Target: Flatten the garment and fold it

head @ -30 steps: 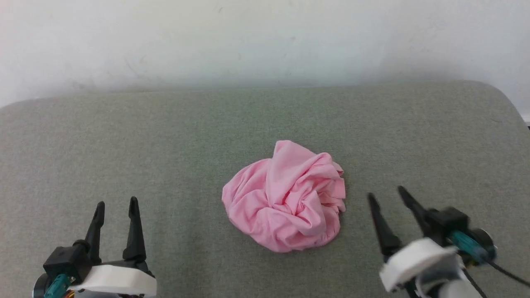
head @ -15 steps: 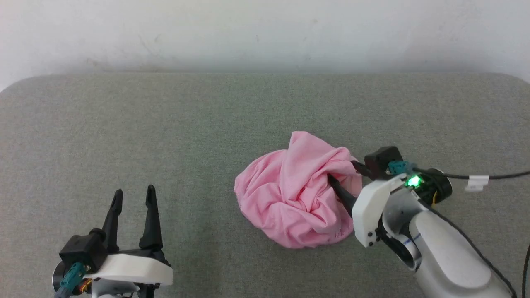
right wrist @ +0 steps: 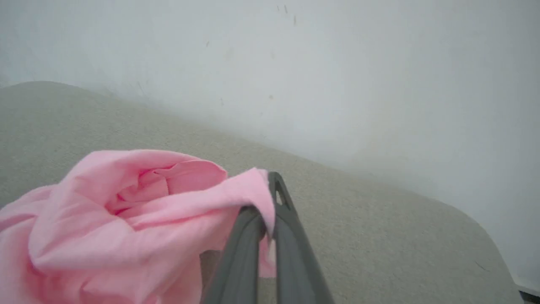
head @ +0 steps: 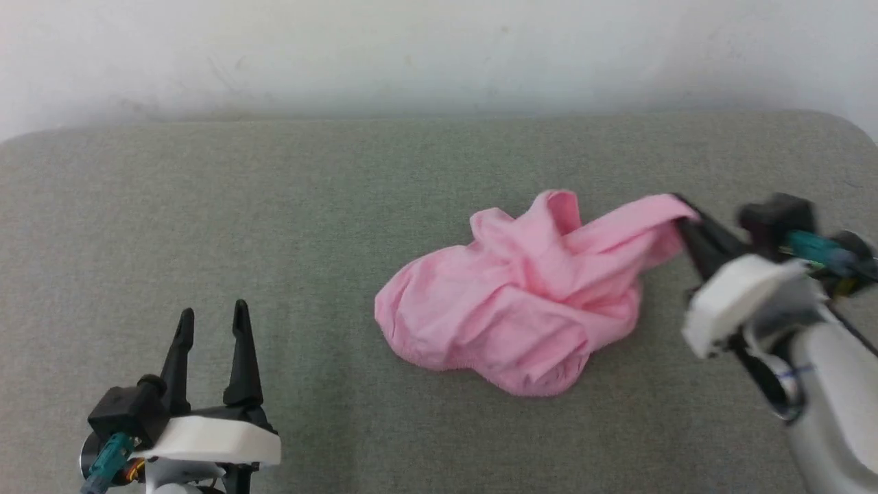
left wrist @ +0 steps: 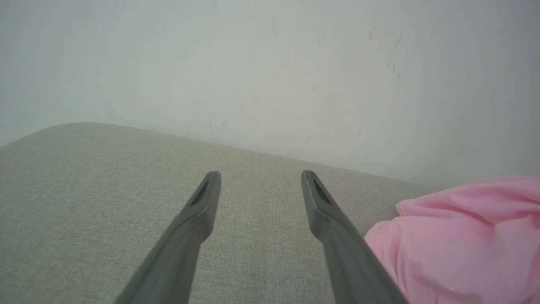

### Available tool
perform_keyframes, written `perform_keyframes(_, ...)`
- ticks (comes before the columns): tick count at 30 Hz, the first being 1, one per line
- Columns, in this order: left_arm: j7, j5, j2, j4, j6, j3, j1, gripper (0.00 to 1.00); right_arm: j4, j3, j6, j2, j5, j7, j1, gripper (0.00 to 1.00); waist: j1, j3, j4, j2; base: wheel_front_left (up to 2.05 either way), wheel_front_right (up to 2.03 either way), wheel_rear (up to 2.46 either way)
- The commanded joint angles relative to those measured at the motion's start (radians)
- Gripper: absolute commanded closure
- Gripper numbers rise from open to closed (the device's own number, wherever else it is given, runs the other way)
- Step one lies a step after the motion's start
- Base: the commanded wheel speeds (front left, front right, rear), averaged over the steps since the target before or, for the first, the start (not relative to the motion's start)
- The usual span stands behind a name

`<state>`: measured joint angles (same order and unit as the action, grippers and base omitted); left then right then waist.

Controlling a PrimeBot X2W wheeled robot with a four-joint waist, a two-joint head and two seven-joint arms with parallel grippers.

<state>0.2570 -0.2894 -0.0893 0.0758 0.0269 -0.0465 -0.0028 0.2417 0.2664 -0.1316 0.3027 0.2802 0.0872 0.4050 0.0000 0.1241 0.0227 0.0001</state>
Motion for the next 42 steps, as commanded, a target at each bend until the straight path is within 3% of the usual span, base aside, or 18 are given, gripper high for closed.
perform_keyframes(1, 0.005, 0.009, 0.006, -0.012, 0.007, -0.007, -0.003, 0.00, -0.037, -0.064, 0.001, 0.006, -0.027, 0.011, -0.067, 1.00, 0.0000, 0.003, -0.018, -0.0001, 0.00, 0.00, 0.00)
perform_keyframes(5, 0.005, 0.017, 0.012, -0.022, 0.014, -0.012, -0.009, 0.00, -0.149, -0.307, 0.001, -0.038, -0.092, 0.069, -0.261, 1.00, 0.0000, 0.010, -0.031, -0.0001, 0.00, 0.00, 0.00)
perform_keyframes(10, 0.005, 0.023, 0.020, -0.019, 0.023, -0.012, -0.017, 0.00, -0.198, -0.584, 0.001, -0.163, -0.169, 0.124, -0.469, 1.00, 0.0000, 0.021, -0.033, -0.0001, 0.00, 0.00, 0.00)
perform_keyframes(16, 0.005, 0.029, 0.025, -0.006, 0.026, -0.024, -0.019, 0.00, -0.156, -0.738, 0.001, -0.246, -0.186, 0.172, -0.569, 1.00, 0.0000, 0.022, -0.033, -0.0001, 0.00, 0.00, 0.00)
perform_keyframes(17, 0.005, 0.030, 0.025, -0.003, 0.026, -0.026, -0.018, 0.00, -0.151, -0.737, 0.001, -0.249, -0.182, 0.172, -0.571, 0.58, 0.0000, 0.020, -0.034, -0.0001, 0.00, 0.00, 0.00)
perform_keyframes(18, 0.005, 0.030, 0.025, -0.003, 0.026, -0.026, -0.018, 0.00, -0.151, -0.737, 0.001, -0.249, -0.182, 0.172, -0.571, 0.58, 0.0000, 0.020, -0.034, -0.0001, 0.00, 0.00, 0.00)
perform_keyframes(19, 0.005, 0.031, 0.026, -0.002, 0.026, -0.029, -0.016, 0.00, -0.156, -0.732, 0.001, -0.250, -0.181, 0.154, -0.566, 0.00, 0.0000, 0.018, -0.035, -0.0001, 0.00, 0.00, 0.00)
perform_keyframes(23, 0.005, 0.034, 0.028, 0.004, 0.025, -0.038, -0.013, 0.00, -0.199, -0.742, 0.001, -0.252, -0.164, -0.014, -0.507, 0.00, 0.0000, 0.007, -0.041, -0.0001, 0.00, 0.00, 0.00)
perform_keyframes(28, 0.005, 0.031, 0.030, 0.027, 0.034, -0.026, -0.010, 0.00, -0.267, -0.676, 0.001, -0.252, -0.170, -0.180, -0.465, 0.00, 0.0000, -0.016, -0.050, -0.0001, 0.00, 0.00, 0.00)
perform_keyframes(36, -0.021, 0.043, 0.026, 0.056, 0.053, 0.034, -0.052, 0.00, -0.361, -0.512, 0.001, -0.252, -0.190, -0.198, -0.497, 0.00, 0.0000, -0.016, -0.063, -0.0001, 0.00, 0.00, 0.00)
perform_keyframes(42, -0.112, 0.066, 0.026, 0.129, 0.092, 0.212, -0.206, 0.00, -0.431, -0.407, 0.001, -0.252, -0.203, -0.193, -0.518, 0.00, 0.0000, 0.010, -0.097, -0.0001, 0.00, 0.00, 0.00)
